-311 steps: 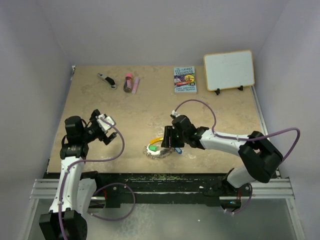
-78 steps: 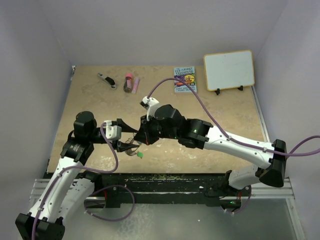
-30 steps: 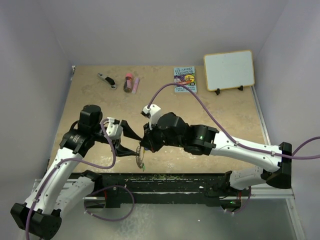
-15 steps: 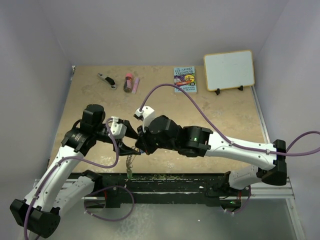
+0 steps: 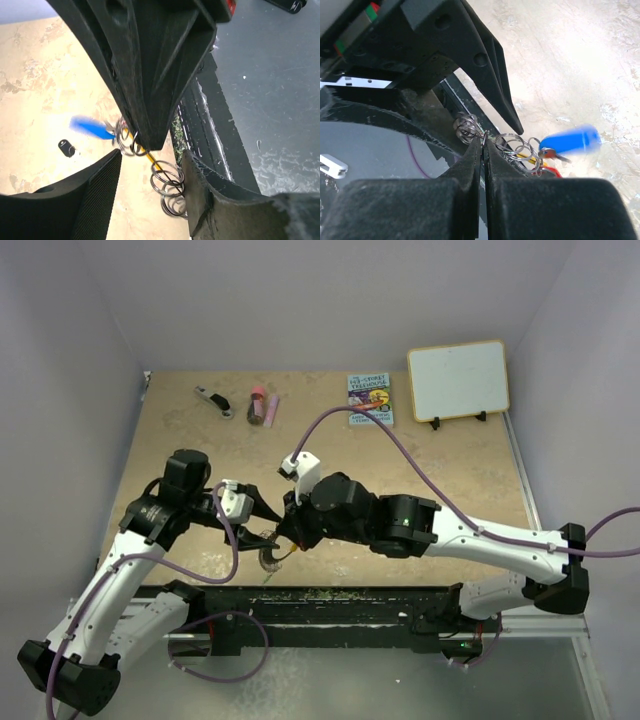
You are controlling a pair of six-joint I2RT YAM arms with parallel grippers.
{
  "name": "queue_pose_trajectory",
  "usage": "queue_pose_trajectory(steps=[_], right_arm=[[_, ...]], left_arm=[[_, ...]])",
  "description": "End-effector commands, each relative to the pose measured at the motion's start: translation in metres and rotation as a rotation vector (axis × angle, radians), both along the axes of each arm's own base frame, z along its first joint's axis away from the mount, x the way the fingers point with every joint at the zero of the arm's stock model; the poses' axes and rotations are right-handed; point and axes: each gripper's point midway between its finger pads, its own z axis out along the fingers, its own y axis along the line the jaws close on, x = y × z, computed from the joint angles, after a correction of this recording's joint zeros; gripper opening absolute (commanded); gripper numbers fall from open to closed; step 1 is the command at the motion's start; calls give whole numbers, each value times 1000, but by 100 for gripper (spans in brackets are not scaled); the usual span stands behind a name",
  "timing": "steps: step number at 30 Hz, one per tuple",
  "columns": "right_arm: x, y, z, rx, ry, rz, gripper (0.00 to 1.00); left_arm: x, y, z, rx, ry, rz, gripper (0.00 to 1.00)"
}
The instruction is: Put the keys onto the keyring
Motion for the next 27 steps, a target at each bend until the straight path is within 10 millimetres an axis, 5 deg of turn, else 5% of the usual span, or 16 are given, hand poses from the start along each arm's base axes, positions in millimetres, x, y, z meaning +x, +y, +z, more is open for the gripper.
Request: queue_pose_trajectory(steps=[1, 19, 27], right_arm=[[0, -2, 36, 114, -41, -9, 0], [-3, -6, 28, 88, -22, -28, 0], [1, -10, 31, 37, -22, -112, 0]], left_arm=[[0, 1, 4, 7, -61, -11, 54], [10, 5, 22, 37, -221, 3, 42], [3, -1, 36, -27, -117, -17, 50]])
